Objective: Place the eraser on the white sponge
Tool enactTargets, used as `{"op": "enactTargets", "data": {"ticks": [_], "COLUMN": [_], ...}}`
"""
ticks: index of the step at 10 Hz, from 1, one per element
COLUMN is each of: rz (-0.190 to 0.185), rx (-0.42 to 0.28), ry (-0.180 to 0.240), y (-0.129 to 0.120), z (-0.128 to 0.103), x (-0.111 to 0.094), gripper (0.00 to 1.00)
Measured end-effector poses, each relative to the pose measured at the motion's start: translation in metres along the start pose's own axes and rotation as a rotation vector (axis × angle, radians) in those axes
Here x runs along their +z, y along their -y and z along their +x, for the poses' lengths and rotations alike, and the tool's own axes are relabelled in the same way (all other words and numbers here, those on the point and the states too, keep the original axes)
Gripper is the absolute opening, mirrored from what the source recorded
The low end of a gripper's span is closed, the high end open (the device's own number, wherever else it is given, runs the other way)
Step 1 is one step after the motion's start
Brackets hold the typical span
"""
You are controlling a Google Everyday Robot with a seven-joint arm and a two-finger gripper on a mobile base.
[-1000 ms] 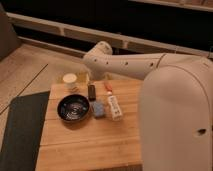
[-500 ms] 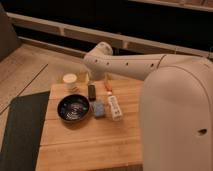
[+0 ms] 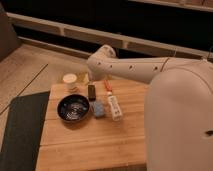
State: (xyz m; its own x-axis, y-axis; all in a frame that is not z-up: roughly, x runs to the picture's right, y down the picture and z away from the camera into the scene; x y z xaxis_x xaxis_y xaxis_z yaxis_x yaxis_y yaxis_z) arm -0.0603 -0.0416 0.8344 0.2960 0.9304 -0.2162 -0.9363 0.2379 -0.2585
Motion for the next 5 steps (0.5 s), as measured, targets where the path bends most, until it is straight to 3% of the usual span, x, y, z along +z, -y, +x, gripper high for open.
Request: {"op": "enactTargets", "data": {"ticks": [3, 5], "rz": [0.062, 0.083], "rx": [-0.055, -0.089], "ry": [-0.036, -0.072], "y": [0.006, -0.002], "z": [-0.001, -0.006], "x": [0.025, 0.049], "gripper": [0.65, 0.65]}}
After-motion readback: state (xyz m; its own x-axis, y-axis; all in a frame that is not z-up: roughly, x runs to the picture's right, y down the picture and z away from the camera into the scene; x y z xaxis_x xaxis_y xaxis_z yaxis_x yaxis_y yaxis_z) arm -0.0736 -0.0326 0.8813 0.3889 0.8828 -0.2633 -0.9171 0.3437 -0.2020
